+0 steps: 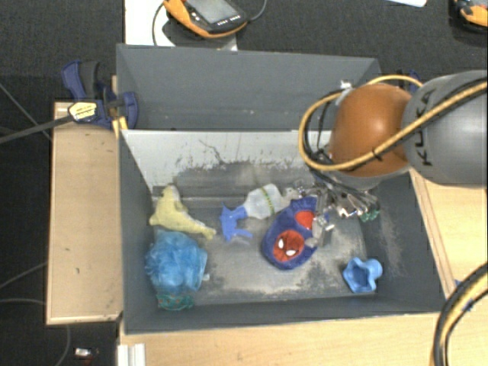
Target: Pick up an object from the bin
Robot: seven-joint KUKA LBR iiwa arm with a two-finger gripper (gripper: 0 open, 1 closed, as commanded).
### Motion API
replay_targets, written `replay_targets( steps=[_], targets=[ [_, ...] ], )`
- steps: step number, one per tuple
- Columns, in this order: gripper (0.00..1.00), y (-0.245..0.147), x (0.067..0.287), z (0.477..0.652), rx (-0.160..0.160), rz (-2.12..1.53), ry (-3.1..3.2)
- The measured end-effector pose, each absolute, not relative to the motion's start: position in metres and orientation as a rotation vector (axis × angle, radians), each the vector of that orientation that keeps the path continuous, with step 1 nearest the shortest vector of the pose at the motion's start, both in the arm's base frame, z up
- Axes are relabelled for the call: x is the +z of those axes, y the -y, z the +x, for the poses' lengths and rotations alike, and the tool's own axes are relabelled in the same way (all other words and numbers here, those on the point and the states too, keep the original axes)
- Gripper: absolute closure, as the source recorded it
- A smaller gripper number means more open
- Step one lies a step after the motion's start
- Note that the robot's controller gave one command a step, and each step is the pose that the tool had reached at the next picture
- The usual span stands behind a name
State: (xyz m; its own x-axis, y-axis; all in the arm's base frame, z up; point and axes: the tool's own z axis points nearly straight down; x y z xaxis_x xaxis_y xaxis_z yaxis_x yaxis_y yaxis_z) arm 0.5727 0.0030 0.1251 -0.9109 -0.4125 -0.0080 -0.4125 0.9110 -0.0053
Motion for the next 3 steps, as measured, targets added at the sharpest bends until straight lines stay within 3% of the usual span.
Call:
replay_targets(
  steps=[1,2,3],
  targets=[
    [0.0,-0.016,0.124,0.551,0.001,-0.581,-3.083],
    [0.0,-0.017,0.082,0.554,-0.005,-1.094,-2.93],
    [1.0,-0.006,0.075,0.552,0.003,-0.86,-2.998]
  ],
)
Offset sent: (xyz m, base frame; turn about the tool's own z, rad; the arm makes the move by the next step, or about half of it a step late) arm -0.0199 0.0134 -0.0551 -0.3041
